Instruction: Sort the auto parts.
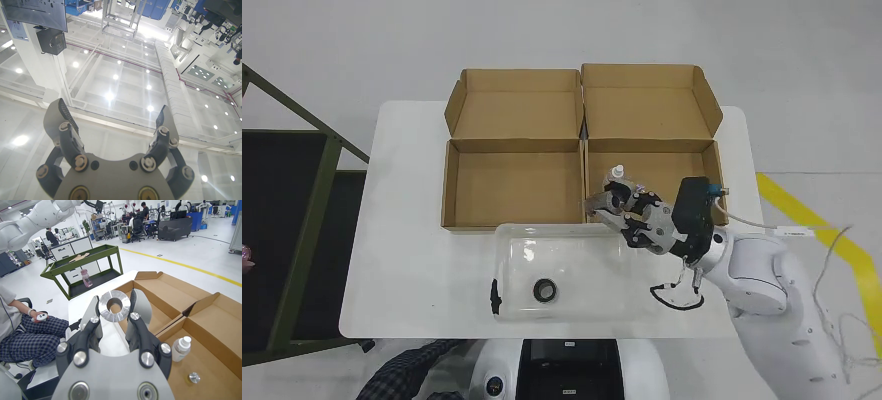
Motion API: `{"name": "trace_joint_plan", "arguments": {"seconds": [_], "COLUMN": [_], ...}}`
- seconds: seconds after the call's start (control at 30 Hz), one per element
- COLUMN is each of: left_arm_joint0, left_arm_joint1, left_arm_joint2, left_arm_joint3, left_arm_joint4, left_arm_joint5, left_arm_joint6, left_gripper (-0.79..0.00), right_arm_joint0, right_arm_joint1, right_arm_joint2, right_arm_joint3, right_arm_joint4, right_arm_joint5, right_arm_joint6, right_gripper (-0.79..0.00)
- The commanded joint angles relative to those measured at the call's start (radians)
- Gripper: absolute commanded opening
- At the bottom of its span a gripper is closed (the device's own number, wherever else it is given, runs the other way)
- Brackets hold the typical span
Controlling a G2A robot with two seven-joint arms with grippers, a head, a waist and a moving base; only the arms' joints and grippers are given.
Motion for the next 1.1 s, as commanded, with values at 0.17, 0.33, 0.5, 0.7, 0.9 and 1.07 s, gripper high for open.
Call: {"name": "trace_joint_plan", "arguments": {"seconds": [0.17, 0.33, 0.5, 0.7, 0.9, 1.07], "left_arm_joint0": [0.0, 0.0, 0.0, 0.0, 0.0, 0.0], "left_arm_joint1": [0.0, 0.0, 0.0, 0.0, 0.0, 0.0], "left_arm_joint2": [0.0, 0.0, 0.0, 0.0, 0.0, 0.0], "left_arm_joint3": [0.0, 0.0, 0.0, 0.0, 0.0, 0.0], "left_arm_joint4": [0.0, 0.0, 0.0, 0.0, 0.0, 0.0], "left_arm_joint5": [0.0, 0.0, 0.0, 0.0, 0.0, 0.0], "left_arm_joint6": [0.0, 0.0, 0.0, 0.0, 0.0, 0.0], "left_gripper": [0.0, 0.0, 0.0, 0.0, 0.0, 0.0], "right_arm_joint0": [-0.015, -0.017, -0.01, 0.013, 0.04, 0.071], "right_arm_joint1": [0.005, 0.007, 0.007, 0.005, 0.001, -0.006], "right_arm_joint2": [0.021, 0.023, 0.008, -0.028, -0.073, -0.134], "right_arm_joint3": [0.005, 0.011, 0.023, 0.036, 0.034, 0.046], "right_arm_joint4": [0.02, 0.031, 0.031, 0.016, -0.041, -0.103], "right_arm_joint5": [-0.006, -0.006, 0.003, 0.032, 0.081, 0.129], "right_arm_joint6": [-0.007, -0.009, -0.007, 0.001, 0.022, 0.037], "right_gripper": [-0.785, -0.785, -0.785, -0.785, -0.785, -0.785]}}
